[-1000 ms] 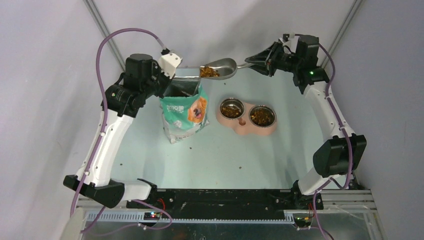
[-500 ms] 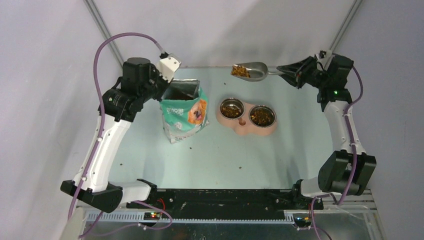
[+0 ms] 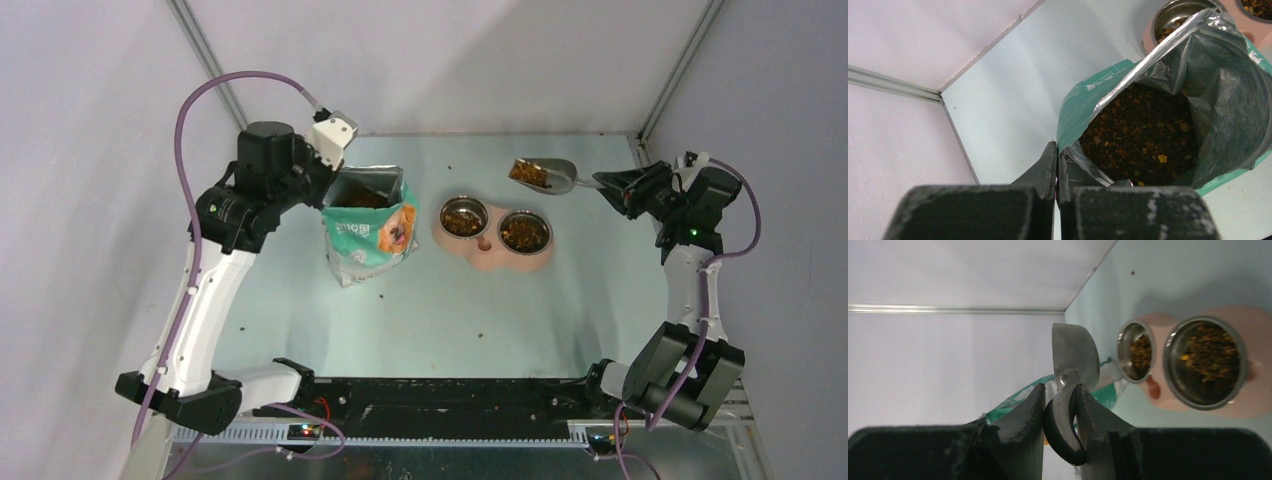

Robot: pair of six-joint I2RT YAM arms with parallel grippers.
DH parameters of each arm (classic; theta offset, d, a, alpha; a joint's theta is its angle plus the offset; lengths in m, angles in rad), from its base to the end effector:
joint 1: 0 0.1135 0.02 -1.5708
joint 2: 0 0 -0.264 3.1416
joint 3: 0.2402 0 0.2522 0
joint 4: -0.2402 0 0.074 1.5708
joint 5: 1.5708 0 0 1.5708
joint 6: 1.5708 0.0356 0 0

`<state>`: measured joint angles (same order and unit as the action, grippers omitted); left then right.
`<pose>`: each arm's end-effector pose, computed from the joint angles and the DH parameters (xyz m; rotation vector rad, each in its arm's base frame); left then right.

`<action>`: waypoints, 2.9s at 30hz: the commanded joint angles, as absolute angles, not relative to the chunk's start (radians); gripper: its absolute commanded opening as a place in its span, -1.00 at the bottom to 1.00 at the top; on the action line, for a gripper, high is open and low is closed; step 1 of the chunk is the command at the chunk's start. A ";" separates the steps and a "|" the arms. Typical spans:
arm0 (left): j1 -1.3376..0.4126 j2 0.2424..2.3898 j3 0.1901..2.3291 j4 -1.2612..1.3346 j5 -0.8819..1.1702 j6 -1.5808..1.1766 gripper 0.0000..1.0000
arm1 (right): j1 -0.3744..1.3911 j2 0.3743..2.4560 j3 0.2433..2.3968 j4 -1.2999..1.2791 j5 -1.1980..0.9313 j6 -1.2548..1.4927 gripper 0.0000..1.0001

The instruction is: Serve the pet food

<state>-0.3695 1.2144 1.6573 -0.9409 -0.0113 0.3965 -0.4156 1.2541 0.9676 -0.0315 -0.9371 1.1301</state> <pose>0.2051 -0.0790 0.4677 0.7667 1.9216 0.0283 0.2678 -0.0868 0.3230 0.8116 1.8087 1.3538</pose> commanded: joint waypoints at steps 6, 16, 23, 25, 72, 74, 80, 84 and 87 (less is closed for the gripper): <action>-0.358 1.114 1.673 -0.855 -0.008 0.374 -1.00 | -0.471 1.241 0.896 -0.097 -0.834 0.844 -1.00; -0.357 1.106 1.655 -0.855 0.033 0.347 -1.00 | -0.406 1.247 0.932 -0.222 -0.630 0.540 -1.00; -0.357 1.113 1.665 -0.855 0.043 0.337 -1.00 | -0.321 1.299 0.996 -0.307 -0.556 0.387 -1.00; -0.357 1.110 1.662 -0.857 0.044 0.337 -1.00 | -0.300 1.299 1.004 -0.318 -0.529 0.359 -1.00; -0.367 1.179 1.671 -0.938 0.126 0.315 -0.12 | 0.068 1.015 1.322 -0.741 -0.330 -0.113 -1.00; -0.367 1.180 1.661 -0.934 0.128 0.314 -0.16 | 0.045 1.046 1.430 -0.792 -0.431 -0.065 -1.00; -0.367 1.200 1.650 -0.924 0.155 0.282 -0.19 | 0.158 1.103 1.682 -0.819 -0.534 0.052 -1.00; -0.367 1.199 1.639 -0.919 0.165 0.275 -0.24 | 0.247 1.128 1.766 -0.791 -0.578 0.087 -1.00; -0.367 1.200 1.627 -0.916 0.176 0.265 -0.43 | 0.314 1.161 1.843 -0.783 -0.609 0.059 -1.00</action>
<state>-0.3641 1.2003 1.6432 -0.9363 0.1364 0.3031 0.2451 1.1152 1.7512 -0.8288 -0.5335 0.0360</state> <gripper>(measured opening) 0.338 0.272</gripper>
